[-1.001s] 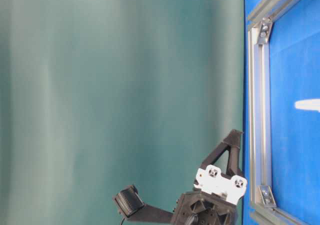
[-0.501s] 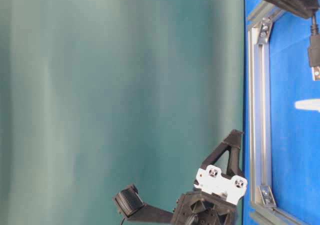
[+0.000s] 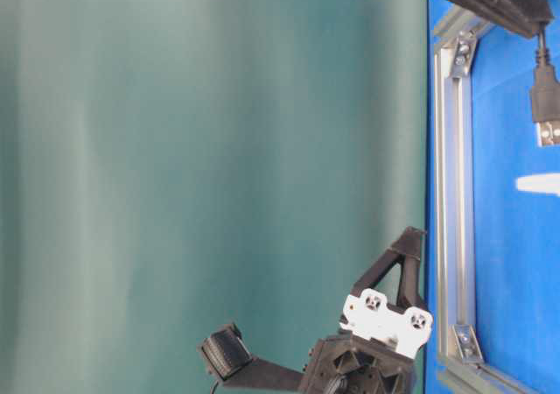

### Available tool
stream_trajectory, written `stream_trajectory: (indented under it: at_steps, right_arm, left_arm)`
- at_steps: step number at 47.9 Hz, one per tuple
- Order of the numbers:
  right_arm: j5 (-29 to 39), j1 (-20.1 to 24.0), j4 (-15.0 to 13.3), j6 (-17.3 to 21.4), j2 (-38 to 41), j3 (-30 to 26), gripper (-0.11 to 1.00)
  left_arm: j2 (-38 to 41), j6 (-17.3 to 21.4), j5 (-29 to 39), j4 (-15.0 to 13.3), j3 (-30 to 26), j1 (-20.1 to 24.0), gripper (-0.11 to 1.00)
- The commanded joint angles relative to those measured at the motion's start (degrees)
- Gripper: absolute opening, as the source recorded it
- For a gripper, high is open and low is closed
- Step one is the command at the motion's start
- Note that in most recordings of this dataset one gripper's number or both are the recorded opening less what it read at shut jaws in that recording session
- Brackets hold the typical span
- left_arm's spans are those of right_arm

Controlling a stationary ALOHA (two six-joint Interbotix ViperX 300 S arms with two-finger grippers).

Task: Insert the wire through the string loop located in the center.
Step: 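Move the right gripper left, pushing the USB plug through the white loop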

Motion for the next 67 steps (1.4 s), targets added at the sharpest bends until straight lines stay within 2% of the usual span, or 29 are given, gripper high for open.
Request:
stream_trajectory:
  at_steps: [1, 57, 67]
  right_arm:
    - [-0.62, 0.0, 0.0, -0.09, -0.53, -0.44, -0.02]
    - [-0.7, 0.0, -0.09, -0.09, -0.44, -0.53, -0.02]
    - [-0.7, 0.0, -0.09, -0.09, 0.88, -1.93, -0.02]
  left_arm:
    - [-1.76, 0.09, -0.26, 0.09, -0.44, -0.18, 0.0]
    - [-1.76, 0.09, -0.26, 0.18, -0.18, -0.09, 0.0]
    - [-1.76, 0.09, -0.26, 0.09, -0.26, -0.09, 0.0]
